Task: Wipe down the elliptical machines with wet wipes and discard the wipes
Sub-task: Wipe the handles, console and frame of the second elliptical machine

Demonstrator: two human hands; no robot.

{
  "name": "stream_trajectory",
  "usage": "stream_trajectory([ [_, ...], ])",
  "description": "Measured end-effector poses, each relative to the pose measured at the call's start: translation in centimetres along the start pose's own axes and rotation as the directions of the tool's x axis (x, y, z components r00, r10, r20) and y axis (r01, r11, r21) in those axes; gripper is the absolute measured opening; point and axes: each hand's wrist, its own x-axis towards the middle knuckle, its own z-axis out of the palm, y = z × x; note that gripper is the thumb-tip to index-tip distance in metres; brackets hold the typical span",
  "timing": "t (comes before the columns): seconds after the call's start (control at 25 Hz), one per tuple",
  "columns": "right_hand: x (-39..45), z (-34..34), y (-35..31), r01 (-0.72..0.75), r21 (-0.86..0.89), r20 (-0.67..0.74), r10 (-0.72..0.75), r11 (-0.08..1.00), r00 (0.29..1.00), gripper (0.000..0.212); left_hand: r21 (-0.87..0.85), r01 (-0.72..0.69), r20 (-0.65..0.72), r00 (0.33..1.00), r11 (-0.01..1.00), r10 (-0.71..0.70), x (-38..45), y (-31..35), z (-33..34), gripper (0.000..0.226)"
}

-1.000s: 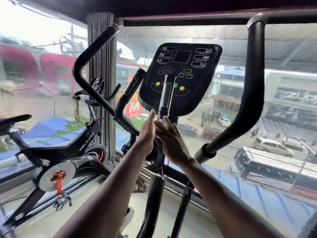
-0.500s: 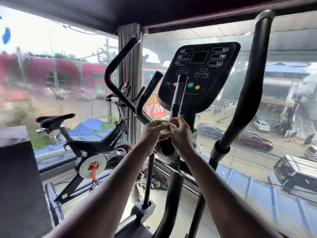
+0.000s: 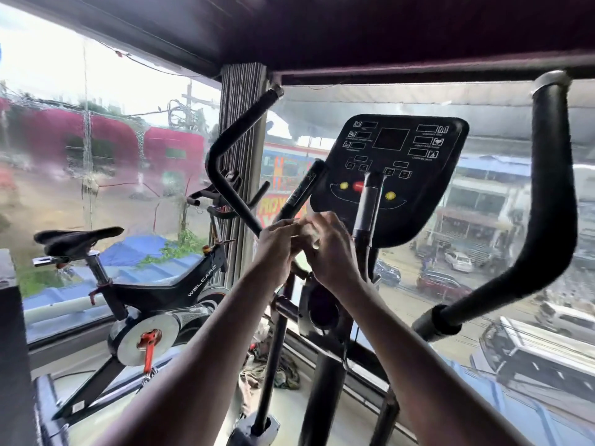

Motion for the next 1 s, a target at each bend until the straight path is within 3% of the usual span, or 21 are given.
stream_trajectory([
  [0.12, 3.9, 1.4, 1.2, -0.155, 0.141, -0.061, 0.165, 0.978, 0.984, 0.016, 0.040, -0.037, 0.073, 0.997, 0.999, 0.034, 3.2, 1.9, -1.4, 0.014],
  [0.2, 6.6, 2.4, 1.8, -0.230, 0.145, -0.074, 0.243, 0.962, 0.967, 0.021, 0.117, -0.073, 0.069, 0.995, 0.991, 0.065, 5.4, 3.1, -1.9, 0.015],
  [0.36, 10.6, 4.4, 3.5, -0.255, -0.026, -0.154, 0.248, 0.967, 0.956, 0.016, 0.140, -0.165, 0.062, 0.986, 0.976, 0.158, 9.0, 3.7, -1.2, 0.015],
  [0.44, 12.5, 4.8, 5.3, -0.253, -0.140, -0.262, 0.210, 0.957, 0.942, 0.008, 0.333, -0.250, -0.022, 0.962, 0.909, 0.272, 11.7, 2.9, -1.4, 0.013],
  [0.52, 14.4, 5.2, 7.0, -0.271, -0.196, -0.298, 0.206, 0.942, 0.932, 0.003, 0.533, -0.235, -0.080, 0.942, 0.813, 0.325, 14.2, 1.6, -2.0, 0.016],
  [0.64, 14.9, 7.1, 8.1, -0.203, -0.213, -0.124, 0.179, 0.956, 0.976, 0.015, 0.652, -0.127, -0.059, 0.974, 0.748, 0.217, 16.7, -0.5, -2.0, 0.038],
  [0.76, 12.0, 8.8, 7.6, -0.045, -0.219, 0.122, 0.073, 0.975, 0.990, 0.023, 0.725, -0.162, -0.030, 0.963, 0.669, 0.266, 17.8, -1.3, -2.0, 0.054],
  [0.8, 12.1, 9.0, 8.0, -0.018, -0.245, 0.116, 0.048, 0.969, 0.992, 0.024, 0.736, -0.174, -0.026, 0.959, 0.655, 0.284, 17.8, -1.5, -2.0, 0.055],
  [0.92, 15.3, 8.3, 9.3, -0.163, -0.263, -0.203, 0.111, 0.951, 0.973, 0.017, 0.725, -0.154, -0.054, 0.959, 0.672, 0.277, 17.9, -1.9, -2.3, 0.060],
  [1.0, 16.1, 8.8, 9.5, -0.175, -0.294, -0.249, 0.101, 0.940, 0.963, 0.018, 0.707, -0.151, -0.059, 0.961, 0.691, 0.270, 18.2, -2.3, -2.4, 0.061],
])
